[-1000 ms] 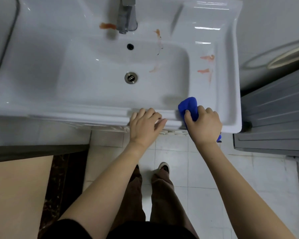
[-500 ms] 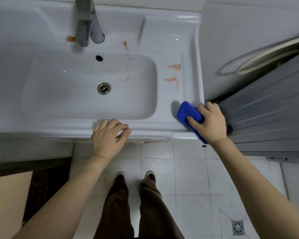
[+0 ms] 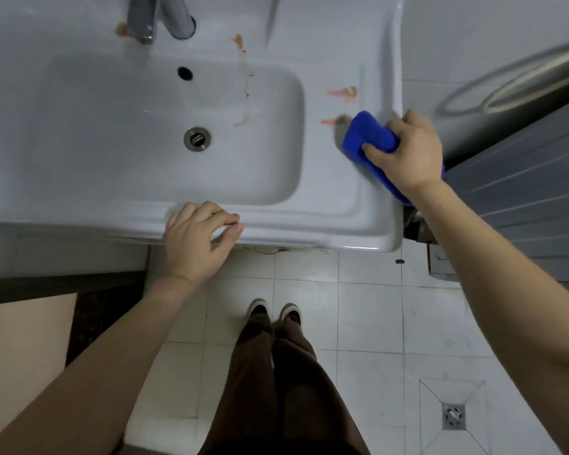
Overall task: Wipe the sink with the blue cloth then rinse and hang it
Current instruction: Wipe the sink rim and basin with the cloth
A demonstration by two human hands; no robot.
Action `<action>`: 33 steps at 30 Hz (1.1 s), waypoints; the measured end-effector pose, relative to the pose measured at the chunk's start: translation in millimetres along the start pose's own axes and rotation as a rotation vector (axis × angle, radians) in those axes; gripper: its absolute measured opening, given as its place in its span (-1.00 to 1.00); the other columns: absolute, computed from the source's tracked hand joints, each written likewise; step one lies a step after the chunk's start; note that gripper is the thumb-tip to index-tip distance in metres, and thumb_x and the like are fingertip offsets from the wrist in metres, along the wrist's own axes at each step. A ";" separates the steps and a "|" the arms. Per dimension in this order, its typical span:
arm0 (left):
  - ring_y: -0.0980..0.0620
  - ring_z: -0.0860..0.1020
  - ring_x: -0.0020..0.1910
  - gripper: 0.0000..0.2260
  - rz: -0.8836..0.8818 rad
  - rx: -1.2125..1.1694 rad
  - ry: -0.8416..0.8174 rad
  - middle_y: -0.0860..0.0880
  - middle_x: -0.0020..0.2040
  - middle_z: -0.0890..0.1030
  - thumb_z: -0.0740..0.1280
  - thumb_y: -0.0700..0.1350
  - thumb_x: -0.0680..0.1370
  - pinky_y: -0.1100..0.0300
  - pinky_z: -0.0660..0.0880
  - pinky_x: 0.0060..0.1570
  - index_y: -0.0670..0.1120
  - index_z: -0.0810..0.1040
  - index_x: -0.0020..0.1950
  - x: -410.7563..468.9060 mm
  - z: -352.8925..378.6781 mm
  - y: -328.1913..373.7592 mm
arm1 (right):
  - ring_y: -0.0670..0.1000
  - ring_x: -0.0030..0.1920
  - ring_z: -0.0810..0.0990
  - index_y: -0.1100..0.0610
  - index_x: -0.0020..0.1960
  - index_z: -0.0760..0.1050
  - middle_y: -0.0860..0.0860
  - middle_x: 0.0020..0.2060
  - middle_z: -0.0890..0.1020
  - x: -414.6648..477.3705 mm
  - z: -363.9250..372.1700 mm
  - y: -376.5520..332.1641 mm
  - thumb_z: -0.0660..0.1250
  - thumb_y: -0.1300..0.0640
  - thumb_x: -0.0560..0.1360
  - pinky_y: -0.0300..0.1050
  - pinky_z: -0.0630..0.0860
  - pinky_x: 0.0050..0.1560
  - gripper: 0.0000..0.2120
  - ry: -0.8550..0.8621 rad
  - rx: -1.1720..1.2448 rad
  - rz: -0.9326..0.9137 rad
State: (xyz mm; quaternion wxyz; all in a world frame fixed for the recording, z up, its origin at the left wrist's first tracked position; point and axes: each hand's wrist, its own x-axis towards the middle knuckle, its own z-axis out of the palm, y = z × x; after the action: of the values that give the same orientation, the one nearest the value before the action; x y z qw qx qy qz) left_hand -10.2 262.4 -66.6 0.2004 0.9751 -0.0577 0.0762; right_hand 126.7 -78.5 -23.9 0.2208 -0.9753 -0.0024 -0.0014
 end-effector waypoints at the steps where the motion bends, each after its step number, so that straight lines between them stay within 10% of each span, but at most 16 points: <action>1: -0.07 0.51 -0.09 -0.78 -0.008 -0.003 -0.003 0.06 -0.10 0.64 0.29 0.09 0.55 0.08 0.32 -0.08 0.03 0.69 -0.03 -0.8 -0.1 -0.6 | 0.02 -0.19 0.38 0.17 -0.22 0.50 0.04 -0.20 0.40 -12.6 0.7 -0.1 0.40 -0.08 0.42 -0.09 0.33 -0.23 -0.69 -0.007 0.002 -0.008; 8: -0.07 0.51 -0.10 -0.75 -0.024 -0.018 -0.027 0.07 -0.12 0.63 0.27 0.11 0.54 0.09 0.30 -0.08 0.04 0.68 -0.05 0.4 -5.7 3.1 | 0.03 -0.21 0.41 0.03 -0.26 0.42 0.03 -0.22 0.40 -117.0 -1.5 -5.2 0.46 -0.02 0.42 -0.04 0.44 -0.22 -0.76 -0.037 0.135 0.054; 21: -0.05 0.51 -0.09 -0.79 0.001 0.008 -0.020 0.09 -0.10 0.63 0.28 0.08 0.56 0.07 0.33 -0.10 0.04 0.68 -0.04 0.6 -5.0 0.6 | 0.02 -0.17 0.46 0.14 -0.16 0.49 -0.01 -0.07 0.39 28.3 -1.6 1.4 0.42 -0.11 0.39 0.02 0.51 -0.11 -0.69 -0.008 0.134 0.070; 33: -0.02 0.49 -0.12 -0.77 -0.023 -0.048 -0.035 0.08 -0.10 0.62 0.28 0.08 0.54 0.06 0.33 -0.17 0.02 0.69 -0.05 0.4 -3.3 2.2 | -0.05 -0.25 0.46 0.17 -0.24 0.46 0.01 -0.14 0.42 -29.7 -5.2 13.2 0.47 -0.01 0.41 -0.09 0.45 -0.20 -0.72 -0.117 0.222 -0.009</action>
State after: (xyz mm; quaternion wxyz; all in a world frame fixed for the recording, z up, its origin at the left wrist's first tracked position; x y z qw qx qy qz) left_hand -10.5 261.7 -62.7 0.2236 0.9717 -0.0518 0.0552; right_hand 97.1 -92.8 -25.1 0.3268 -0.9433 -0.0197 0.0549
